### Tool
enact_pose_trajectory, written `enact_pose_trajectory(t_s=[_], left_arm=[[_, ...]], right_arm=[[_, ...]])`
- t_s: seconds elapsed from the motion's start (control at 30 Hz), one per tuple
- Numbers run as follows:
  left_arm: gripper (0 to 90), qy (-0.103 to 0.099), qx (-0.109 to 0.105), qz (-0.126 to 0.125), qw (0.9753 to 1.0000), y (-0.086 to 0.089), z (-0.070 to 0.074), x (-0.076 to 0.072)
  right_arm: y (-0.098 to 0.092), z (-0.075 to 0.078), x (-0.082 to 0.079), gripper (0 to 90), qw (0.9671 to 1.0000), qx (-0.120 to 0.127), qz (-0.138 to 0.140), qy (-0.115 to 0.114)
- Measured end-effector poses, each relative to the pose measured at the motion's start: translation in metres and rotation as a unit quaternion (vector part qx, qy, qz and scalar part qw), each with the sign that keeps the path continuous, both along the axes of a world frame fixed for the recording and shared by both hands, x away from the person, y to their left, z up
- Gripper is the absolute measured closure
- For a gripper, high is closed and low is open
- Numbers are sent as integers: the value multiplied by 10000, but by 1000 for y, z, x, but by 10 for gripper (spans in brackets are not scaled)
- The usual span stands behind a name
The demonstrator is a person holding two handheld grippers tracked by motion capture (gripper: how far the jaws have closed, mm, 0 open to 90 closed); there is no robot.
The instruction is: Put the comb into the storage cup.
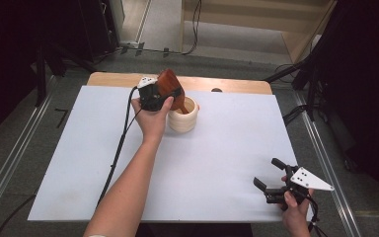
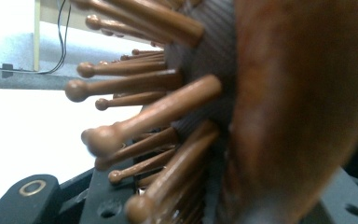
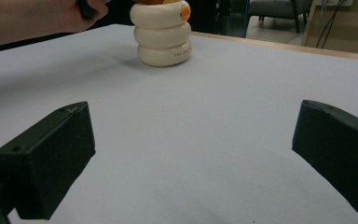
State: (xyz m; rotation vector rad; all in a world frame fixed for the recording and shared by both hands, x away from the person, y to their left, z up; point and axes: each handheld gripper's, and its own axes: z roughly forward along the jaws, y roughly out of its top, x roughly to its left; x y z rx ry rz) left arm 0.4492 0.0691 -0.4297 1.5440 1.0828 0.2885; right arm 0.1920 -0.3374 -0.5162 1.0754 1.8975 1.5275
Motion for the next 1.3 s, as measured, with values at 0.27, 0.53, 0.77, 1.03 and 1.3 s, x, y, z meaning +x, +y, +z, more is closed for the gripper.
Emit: enact_pose_trajectory(t_s=[0.27, 0.53, 0.77, 1.03, 1.3], left_arm=[[526, 78, -58, 5, 10000, 5, -2, 4], [417, -39, 12, 61, 10000, 8, 0, 4], [169, -19, 233, -95, 9997, 10, -1, 3], [0, -265, 439, -22, 9987, 10, 4, -1], [0, -230, 520, -36, 9984, 12, 2, -5]], right_arm=[[0, 0, 0, 0, 10000, -20, -3, -2], [0, 0, 0, 0, 10000, -12, -33, 13], [1, 0, 0, 0, 10000, -22, -34, 26], [1, 0, 0, 0, 10000, -12, -43, 33], [0, 0, 0, 0, 10000, -4, -41, 22]])
